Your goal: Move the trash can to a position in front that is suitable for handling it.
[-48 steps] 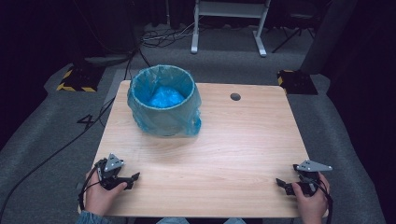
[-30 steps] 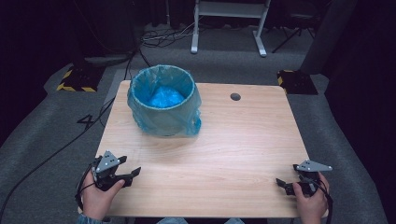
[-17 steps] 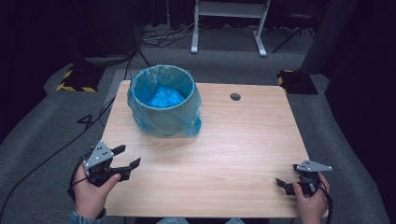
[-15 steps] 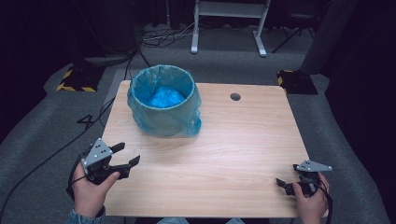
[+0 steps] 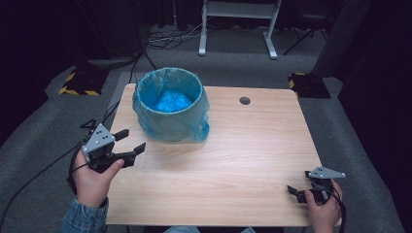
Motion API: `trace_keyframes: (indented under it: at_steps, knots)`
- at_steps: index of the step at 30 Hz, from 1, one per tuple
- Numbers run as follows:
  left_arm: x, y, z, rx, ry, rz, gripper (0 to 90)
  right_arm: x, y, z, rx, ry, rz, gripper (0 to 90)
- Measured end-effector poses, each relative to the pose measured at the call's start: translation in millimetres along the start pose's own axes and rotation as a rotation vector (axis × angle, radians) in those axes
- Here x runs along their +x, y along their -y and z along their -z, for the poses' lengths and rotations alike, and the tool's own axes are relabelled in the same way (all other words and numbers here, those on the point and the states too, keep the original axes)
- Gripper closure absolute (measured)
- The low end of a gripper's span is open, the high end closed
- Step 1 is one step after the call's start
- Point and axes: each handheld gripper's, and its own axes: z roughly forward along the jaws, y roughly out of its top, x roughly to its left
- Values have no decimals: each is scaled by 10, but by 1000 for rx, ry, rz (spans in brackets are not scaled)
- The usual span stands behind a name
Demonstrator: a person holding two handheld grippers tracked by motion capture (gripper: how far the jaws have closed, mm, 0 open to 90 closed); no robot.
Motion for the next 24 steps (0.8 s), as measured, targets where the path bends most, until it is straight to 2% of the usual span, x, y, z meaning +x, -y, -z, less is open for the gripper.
trace_keyframes:
  at_steps: [6,7,13,15,16,19,24]
  knots:
    - [130,-159,-112,-15,-19,10,271,0,0,0,0,0,0,3]
    - [162,-201,-138,-10,-33,0,271,0,0,-1,-1,-1,0,3]
    - [270,-320,-235,-7,-41,-23,271,0,0,0,0,0,0,3]
    - [292,-339,-255,-10,-46,-21,273,0,0,0,0,0,0,3]
    - [354,-375,-294,-34,-53,-17,280,0,0,0,0,0,0,3]
    - [426,-411,-350,-53,-70,-19,283,0,0,-1,-1,-1,0,3]
    - [547,-463,-500,-45,-87,-18,283,0,0,-1,-1,-1,0,3]
